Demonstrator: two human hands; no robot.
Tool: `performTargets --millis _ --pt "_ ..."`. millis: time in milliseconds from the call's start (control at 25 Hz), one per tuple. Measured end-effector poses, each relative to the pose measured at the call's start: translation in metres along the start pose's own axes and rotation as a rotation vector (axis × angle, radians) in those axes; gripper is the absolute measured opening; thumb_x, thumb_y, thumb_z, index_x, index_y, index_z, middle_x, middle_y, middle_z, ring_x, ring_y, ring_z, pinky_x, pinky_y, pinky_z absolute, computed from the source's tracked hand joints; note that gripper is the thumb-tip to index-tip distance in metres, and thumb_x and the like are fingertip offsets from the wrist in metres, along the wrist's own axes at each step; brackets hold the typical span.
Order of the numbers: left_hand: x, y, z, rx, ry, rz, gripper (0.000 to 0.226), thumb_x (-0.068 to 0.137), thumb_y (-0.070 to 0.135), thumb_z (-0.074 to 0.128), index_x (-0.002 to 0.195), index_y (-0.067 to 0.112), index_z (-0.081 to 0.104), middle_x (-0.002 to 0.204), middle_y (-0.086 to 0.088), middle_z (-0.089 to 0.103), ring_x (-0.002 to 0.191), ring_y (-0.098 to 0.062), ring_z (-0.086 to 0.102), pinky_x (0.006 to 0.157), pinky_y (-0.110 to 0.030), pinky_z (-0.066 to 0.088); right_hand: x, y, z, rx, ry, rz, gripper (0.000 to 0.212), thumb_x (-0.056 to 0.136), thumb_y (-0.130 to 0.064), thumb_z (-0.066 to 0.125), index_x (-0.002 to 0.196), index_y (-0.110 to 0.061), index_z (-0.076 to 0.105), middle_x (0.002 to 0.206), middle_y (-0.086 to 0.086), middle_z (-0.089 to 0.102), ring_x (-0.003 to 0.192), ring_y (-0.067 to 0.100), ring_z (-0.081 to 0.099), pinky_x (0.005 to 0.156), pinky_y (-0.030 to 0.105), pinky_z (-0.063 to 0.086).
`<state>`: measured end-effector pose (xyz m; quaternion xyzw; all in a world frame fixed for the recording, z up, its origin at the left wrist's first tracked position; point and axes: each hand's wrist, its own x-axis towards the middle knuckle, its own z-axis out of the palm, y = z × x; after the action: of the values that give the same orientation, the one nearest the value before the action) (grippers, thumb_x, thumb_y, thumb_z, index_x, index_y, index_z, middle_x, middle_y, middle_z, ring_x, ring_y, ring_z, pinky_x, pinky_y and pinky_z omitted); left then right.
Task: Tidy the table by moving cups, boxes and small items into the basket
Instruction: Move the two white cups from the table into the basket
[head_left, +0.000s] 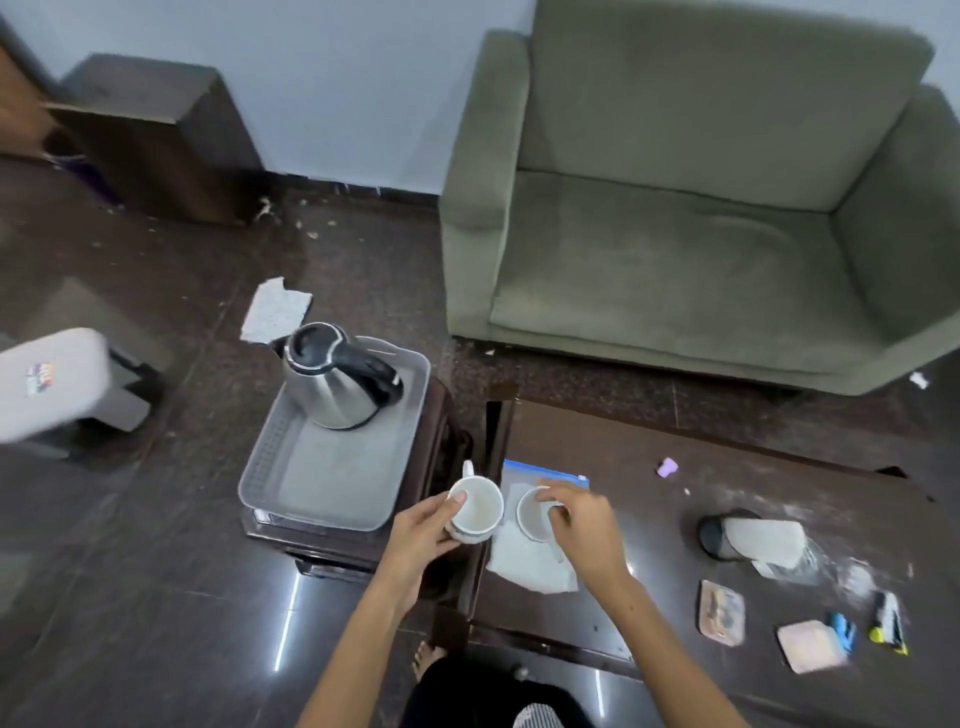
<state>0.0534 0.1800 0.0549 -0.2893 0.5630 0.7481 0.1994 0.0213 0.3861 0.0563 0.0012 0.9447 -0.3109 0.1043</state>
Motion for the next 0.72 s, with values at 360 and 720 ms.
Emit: performTargets --millis 360,720 --pt "-0.002 0.026 -0.082 -0.117 0.136 0.045 0.031 0.089 0.029 0.062 0.106 0.003 0.067 0.102 -0.012 0.07 0.1 -0.025 0.066 0.079 -0.028 0.056 0.046 -0.083 0.046 -0.037 -0.17 -0.249 0.036 0.079 0.007 0.045 0.097 -0.009 0.072 0.124 -0.006 0.065 0.093 0.009 0.066 0.076 0.017 0.046" --pt "0.053 0.059 -0.193 -0.112 0.125 -0.047 0.019 0.087 0.023 0.064 0.091 0.005 0.07 0.082 -0.008 0.066 0.075 -0.016 0.064 0.059 -0.021 0.055 0.113 -0.153 0.148 -0.209 -0.385 -0.282 0.031 0.082 0.0 0.044 0.098 -0.015 0.066 0.121 -0.002 0.052 0.1 0.022 0.06 0.081 0.033 0.047"
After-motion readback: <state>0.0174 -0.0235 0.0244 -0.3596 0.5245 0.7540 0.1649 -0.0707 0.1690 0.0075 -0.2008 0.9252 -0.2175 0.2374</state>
